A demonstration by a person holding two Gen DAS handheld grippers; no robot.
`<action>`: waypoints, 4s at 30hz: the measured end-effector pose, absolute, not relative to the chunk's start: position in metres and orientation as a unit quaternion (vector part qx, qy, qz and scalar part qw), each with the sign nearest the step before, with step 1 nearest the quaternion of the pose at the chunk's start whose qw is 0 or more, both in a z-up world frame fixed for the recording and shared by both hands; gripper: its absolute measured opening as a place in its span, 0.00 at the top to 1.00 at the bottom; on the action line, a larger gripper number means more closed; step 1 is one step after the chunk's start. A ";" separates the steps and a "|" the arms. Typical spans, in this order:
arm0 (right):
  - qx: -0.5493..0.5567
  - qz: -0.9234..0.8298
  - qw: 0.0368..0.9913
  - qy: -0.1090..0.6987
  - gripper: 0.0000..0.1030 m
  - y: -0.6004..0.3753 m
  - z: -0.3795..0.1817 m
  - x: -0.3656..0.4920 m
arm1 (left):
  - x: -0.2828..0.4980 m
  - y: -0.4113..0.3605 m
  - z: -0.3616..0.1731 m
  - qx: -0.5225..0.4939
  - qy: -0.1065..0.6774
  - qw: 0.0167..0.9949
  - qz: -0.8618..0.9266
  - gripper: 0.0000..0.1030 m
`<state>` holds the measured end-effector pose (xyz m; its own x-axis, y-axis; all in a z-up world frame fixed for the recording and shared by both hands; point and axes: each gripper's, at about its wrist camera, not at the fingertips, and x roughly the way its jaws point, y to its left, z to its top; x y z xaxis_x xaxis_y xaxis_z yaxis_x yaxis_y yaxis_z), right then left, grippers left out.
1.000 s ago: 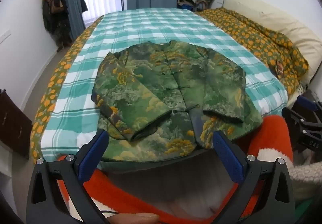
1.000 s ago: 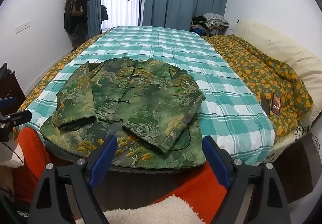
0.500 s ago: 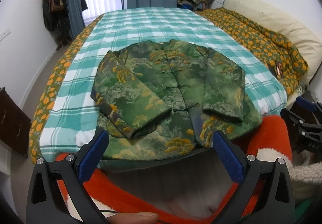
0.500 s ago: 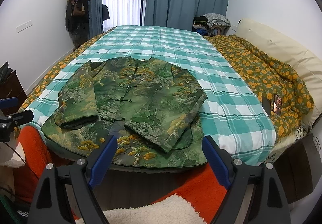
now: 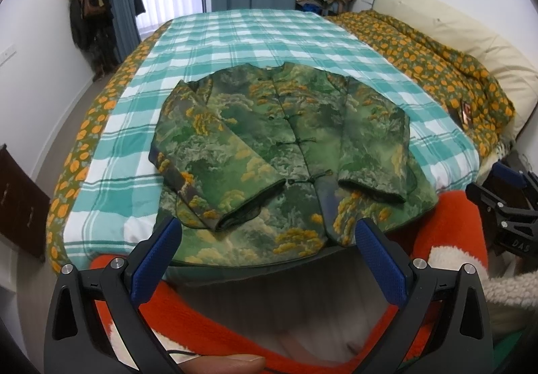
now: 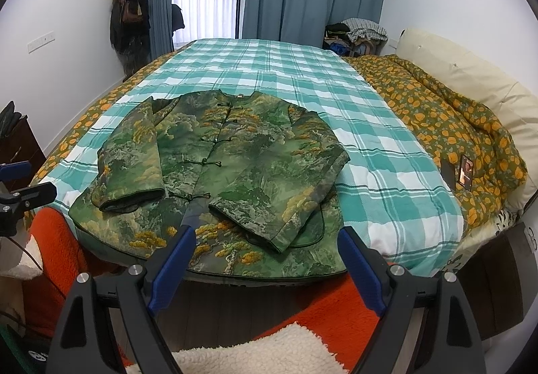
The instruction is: Fold large clothes
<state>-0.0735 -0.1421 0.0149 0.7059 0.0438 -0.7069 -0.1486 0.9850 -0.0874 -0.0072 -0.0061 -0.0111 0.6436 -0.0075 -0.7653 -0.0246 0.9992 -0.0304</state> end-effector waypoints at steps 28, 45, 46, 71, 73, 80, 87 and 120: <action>-0.070 0.052 0.920 0.382 0.14 -0.141 0.013 -0.072 | -0.006 -0.007 -0.015 -0.021 0.424 0.905 0.004 0.00; -0.071 0.057 0.919 0.384 0.14 -0.137 0.010 -0.071 | -0.004 -0.006 -0.015 -0.021 0.424 0.905 0.004 0.00; -0.071 0.057 0.919 0.383 0.14 -0.137 0.010 -0.071 | -0.004 -0.006 -0.016 -0.022 0.424 0.905 0.004 0.00; -0.074 0.059 0.916 0.389 0.14 -0.133 0.005 -0.071 | -0.004 -0.007 -0.020 -0.024 0.429 0.903 0.002 0.00; -0.074 0.059 0.916 0.389 0.14 -0.133 0.005 -0.071 | -0.003 -0.007 -0.020 -0.024 0.429 0.903 0.002 0.00; -0.074 0.060 0.916 0.391 0.14 -0.133 0.005 -0.070 | -0.003 -0.008 -0.022 -0.026 0.432 0.902 0.001 0.00; -0.073 0.061 0.915 0.392 0.14 -0.133 0.003 -0.070 | -0.002 -0.009 -0.023 -0.026 0.439 0.898 0.001 0.00; -0.161 0.200 0.890 0.377 0.00 -0.130 -0.044 -0.007 | 0.001 0.042 -0.016 -0.055 0.394 0.914 0.081 0.00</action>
